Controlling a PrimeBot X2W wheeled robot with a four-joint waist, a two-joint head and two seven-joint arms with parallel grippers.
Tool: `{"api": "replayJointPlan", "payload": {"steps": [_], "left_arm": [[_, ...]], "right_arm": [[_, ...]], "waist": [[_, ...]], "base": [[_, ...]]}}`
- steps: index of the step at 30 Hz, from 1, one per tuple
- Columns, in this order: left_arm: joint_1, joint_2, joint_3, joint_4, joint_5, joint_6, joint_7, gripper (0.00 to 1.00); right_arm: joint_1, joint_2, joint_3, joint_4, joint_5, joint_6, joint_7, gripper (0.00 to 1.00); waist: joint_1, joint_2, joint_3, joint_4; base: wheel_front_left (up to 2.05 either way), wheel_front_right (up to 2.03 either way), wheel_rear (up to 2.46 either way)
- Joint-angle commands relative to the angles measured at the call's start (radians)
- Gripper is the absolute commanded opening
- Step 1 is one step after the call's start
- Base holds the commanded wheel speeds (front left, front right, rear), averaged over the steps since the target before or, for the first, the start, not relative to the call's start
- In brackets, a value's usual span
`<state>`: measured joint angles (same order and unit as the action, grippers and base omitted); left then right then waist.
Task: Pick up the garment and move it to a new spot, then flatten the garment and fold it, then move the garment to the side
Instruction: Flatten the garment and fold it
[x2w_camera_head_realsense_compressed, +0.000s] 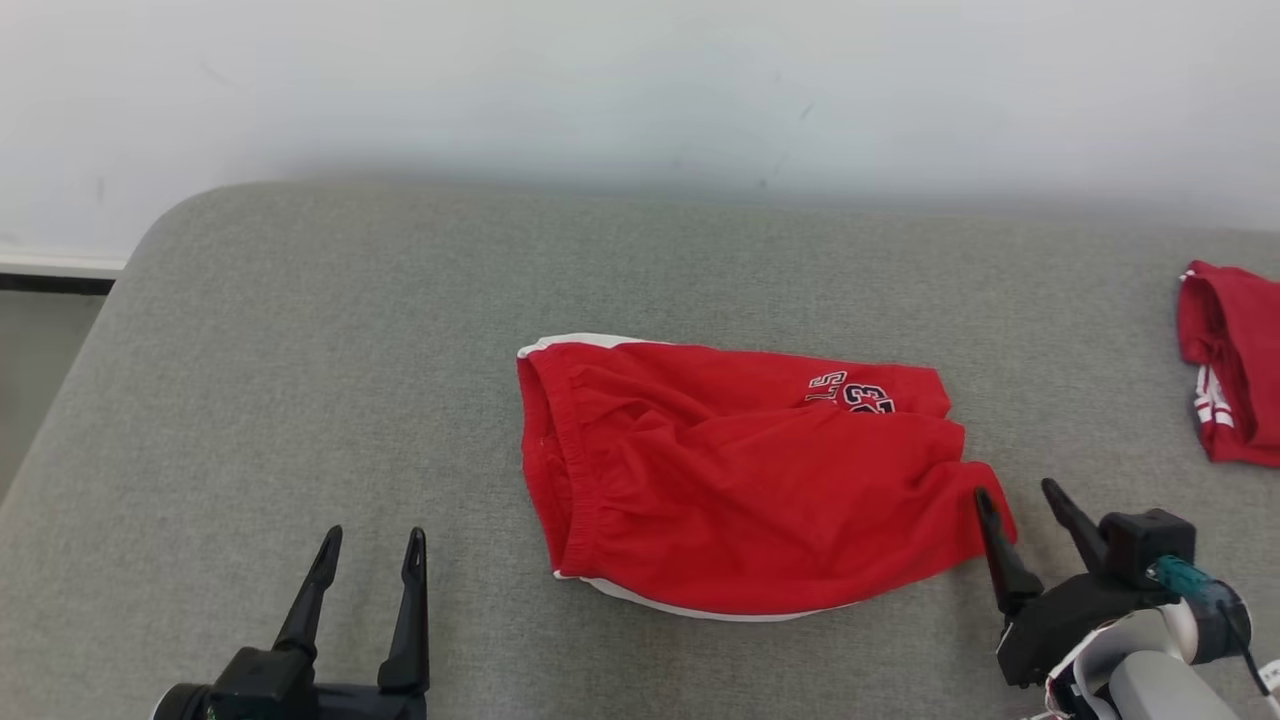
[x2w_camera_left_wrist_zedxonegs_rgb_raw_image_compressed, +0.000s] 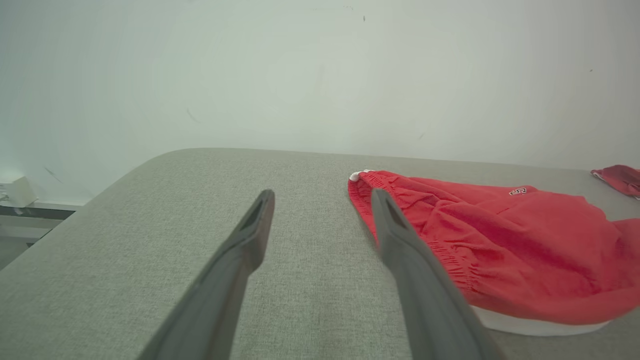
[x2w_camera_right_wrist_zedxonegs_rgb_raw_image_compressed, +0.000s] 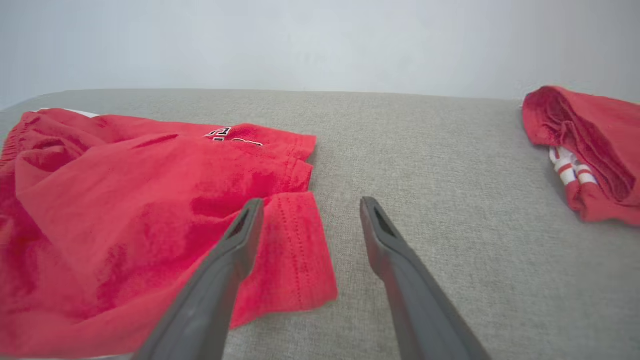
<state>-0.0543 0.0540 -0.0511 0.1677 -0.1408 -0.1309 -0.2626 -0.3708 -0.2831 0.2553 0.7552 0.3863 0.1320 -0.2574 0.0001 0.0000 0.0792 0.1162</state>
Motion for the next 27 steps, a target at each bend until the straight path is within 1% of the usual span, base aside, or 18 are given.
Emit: {"api": "replayJointPlan", "payload": {"steps": [1, 3, 8, 14, 21, 27], "left_arm": [[0.018, 0.0, 0.007, -0.005, 0.009, 0.001, -0.003, 1.0], [0.023, 0.0, 0.012, -0.008, 0.011, 0.001, -0.003, 1.0], [0.042, 0.0, 0.025, -0.016, 0.016, 0.001, -0.003, 1.0], [0.06, 0.002, 0.035, -0.022, 0.019, 0.001, -0.003, 1.0], [0.081, 0.011, 0.06, -0.033, 0.025, 0.001, -0.003, 1.0], [0.109, 0.02, 0.095, -0.045, 0.044, 0.001, -0.003, 1.0]], "right_arm": [[0.025, -0.008, -0.016, -0.037, -0.008, -0.003, -0.007, 1.0], [0.052, -0.009, -0.057, -0.115, -0.014, -0.003, -0.007, 1.0], [0.162, 0.018, -0.144, -0.303, -0.06, -0.003, -0.008, 1.0], [0.287, 0.057, -0.219, -0.471, -0.092, -0.003, -0.008, 1.0], [0.386, 0.08, -0.264, -0.566, -0.113, -0.003, -0.008, 1.0], [0.454, 0.094, -0.286, -0.619, -0.118, -0.003, -0.008, 1.0]], "waist": [[-0.0001, 0.0, -0.014, -0.017], [-0.0001, 0.0, -0.021, -0.029], [-0.0001, 0.0, -0.046, -0.058], [-0.0001, 0.0, -0.071, -0.083], [-0.0001, 0.0, -0.085, -0.099], [-0.0001, 0.0, -0.096, -0.106]], "base": [[0.0, 0.0, 0.0], [0.0, 0.0, 0.0], [0.0, 0.0, 0.0], [0.0, 0.0, 0.0], [0.0, 0.0, 0.0], [0.0, 0.0, 0.0]]}}
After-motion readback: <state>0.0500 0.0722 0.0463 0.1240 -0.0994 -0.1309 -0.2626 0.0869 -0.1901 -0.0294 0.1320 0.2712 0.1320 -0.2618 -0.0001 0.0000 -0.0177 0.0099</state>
